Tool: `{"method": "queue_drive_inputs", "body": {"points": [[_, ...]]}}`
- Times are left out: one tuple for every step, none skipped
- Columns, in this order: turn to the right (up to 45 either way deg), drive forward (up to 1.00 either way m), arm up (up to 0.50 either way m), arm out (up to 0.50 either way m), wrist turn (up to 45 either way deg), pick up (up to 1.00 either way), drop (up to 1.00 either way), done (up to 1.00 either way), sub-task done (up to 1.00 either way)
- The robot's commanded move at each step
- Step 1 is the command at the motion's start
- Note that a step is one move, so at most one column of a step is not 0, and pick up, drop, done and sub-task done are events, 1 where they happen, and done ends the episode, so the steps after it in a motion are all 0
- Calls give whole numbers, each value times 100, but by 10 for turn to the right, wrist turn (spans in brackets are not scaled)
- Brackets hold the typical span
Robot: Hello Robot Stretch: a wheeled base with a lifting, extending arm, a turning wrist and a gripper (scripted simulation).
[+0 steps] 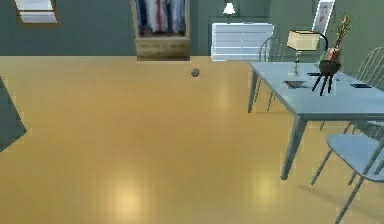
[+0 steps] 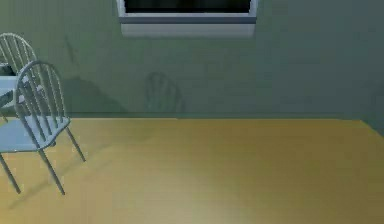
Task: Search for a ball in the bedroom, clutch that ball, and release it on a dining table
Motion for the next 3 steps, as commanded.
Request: {"method": "queue_drive_inputs", "body": {"points": [[0,100,0,0,0,0,0,0,0],[0,100,0,0,0,0,0,0,0],[30,0,0,0,0,0,0,0,0]]}}
